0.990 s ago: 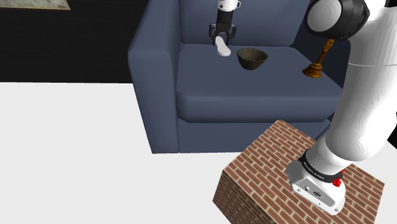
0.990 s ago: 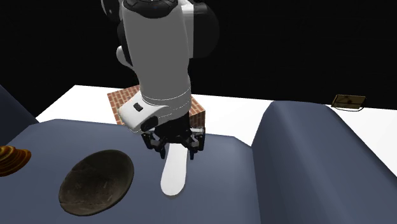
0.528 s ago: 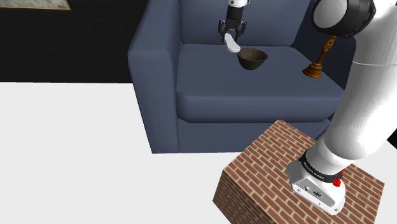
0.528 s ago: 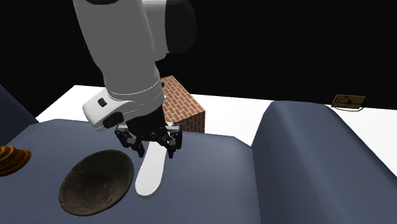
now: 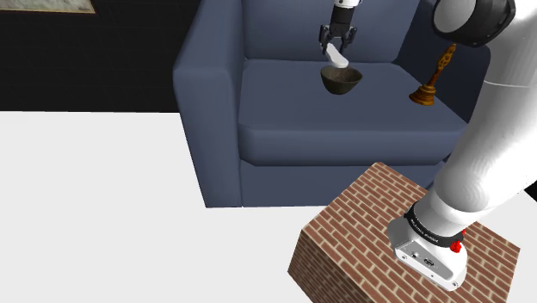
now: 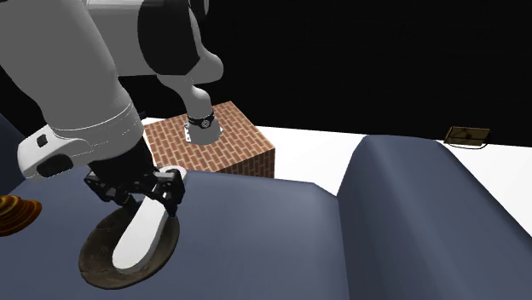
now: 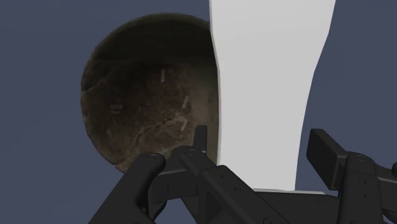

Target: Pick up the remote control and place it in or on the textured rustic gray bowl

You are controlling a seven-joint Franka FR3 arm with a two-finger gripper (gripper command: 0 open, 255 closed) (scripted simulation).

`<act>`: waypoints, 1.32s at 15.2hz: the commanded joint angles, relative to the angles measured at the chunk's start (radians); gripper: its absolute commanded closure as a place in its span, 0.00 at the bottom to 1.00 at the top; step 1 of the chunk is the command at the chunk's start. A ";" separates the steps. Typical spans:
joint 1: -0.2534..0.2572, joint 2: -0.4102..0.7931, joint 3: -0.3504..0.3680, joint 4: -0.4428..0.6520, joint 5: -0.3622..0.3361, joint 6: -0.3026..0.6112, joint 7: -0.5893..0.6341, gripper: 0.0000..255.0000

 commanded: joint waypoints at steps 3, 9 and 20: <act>-0.065 0.003 -0.029 0.006 0.010 -0.006 -0.094 1.00; -0.080 0.007 -0.035 -0.054 0.014 0.057 -0.121 1.00; -0.077 0.022 -0.032 -0.166 0.019 0.183 -0.128 1.00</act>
